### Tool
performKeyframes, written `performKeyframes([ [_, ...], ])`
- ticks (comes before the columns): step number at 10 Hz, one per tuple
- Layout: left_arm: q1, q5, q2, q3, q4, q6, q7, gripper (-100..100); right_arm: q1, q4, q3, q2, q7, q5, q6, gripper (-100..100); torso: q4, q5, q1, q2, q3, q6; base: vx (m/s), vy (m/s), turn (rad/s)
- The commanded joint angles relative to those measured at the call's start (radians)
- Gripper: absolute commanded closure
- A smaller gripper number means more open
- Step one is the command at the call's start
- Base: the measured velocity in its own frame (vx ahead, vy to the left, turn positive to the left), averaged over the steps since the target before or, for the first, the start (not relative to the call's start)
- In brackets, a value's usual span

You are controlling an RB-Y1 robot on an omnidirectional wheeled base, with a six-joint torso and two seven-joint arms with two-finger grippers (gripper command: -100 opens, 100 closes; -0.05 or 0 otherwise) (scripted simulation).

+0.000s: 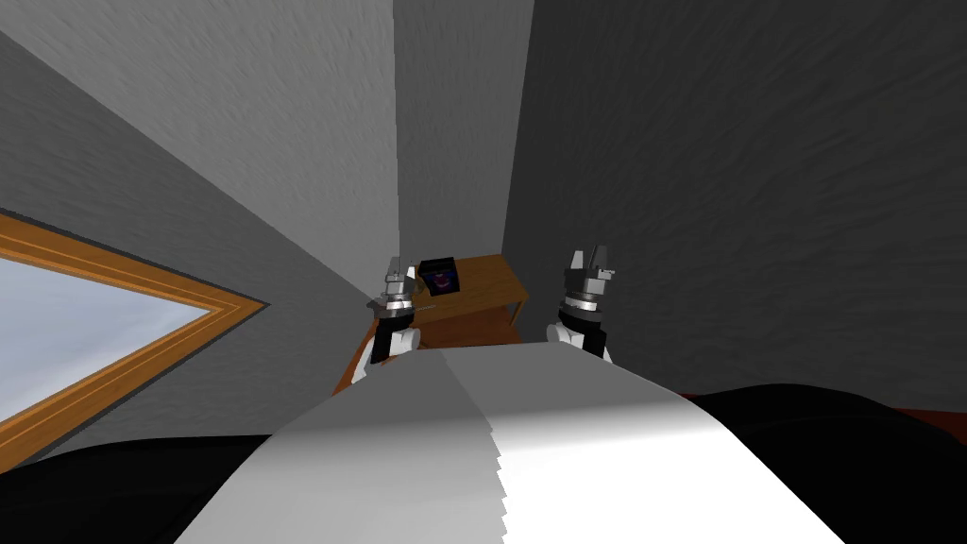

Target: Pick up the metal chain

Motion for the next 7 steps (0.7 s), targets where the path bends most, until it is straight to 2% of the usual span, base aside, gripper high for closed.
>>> performKeyframes([
  [1,-0.041,0.01,0.023,0.023,0.05,0.05,0.023,-100,0.0,0.0,0.0,0.0,0.0,0.0,0.0,0,0.0,0.0,0.0,0.0,0.0,0.0,0.007,-0.05,-0.028],
  [2,-0.041,0.01,0.023,0.023,0.057,0.07,0.023,-100,0.0,0.0,0.0,0.0,0.0,0.0,0.0,0,0.0,0.0,0.0,-0.001,0.0,0.0,0.007,-0.043,-0.013],
  [3,-0.069,0.018,0.036,0.04,0.096,0.102,0.04,-100,0.0,0.0,0.0,0.0,0.0,0.0,0.0,0,0.0,0.0,0.0,0.0,0.0,0.0,0.015,-0.054,-0.021],
  [4,-0.069,0.018,0.036,0.04,0.097,0.117,0.04,-100,0.0,0.0,0.0,0.0,0.0,0.0,0.0,0,0.0,0.0,0.0,-0.001,0.0,0.0,0.011,-0.041,-0.005],
  [5,-0.098,0.027,0.047,0.058,0.141,0.141,0.057,-100,0.0,0.0,0.0,0.0,0.0,0.0,0.0,0,0.0,0.0,0.0,-0.001,0.0,0.0,0.009,-0.041,-0.03],
  [6,-0.098,0.027,0.047,0.058,0.141,0.167,0.057,-100,0.0,0.0,0.0,0.0,0.0,0.0,0.0,0,0.0,0.0,0.0,-0.001,0.0,0.0,0.006,-0.03,-0.011],
  [7,-0.129,0.035,0.057,0.076,0.186,0.195,0.076,-100,0.0,0.0,0.0,0.0,0.0,0.0,0.0,0,0.0,0.0,0.001,0.0,0.0,0.0,0.004,-0.034,-0.028],
])
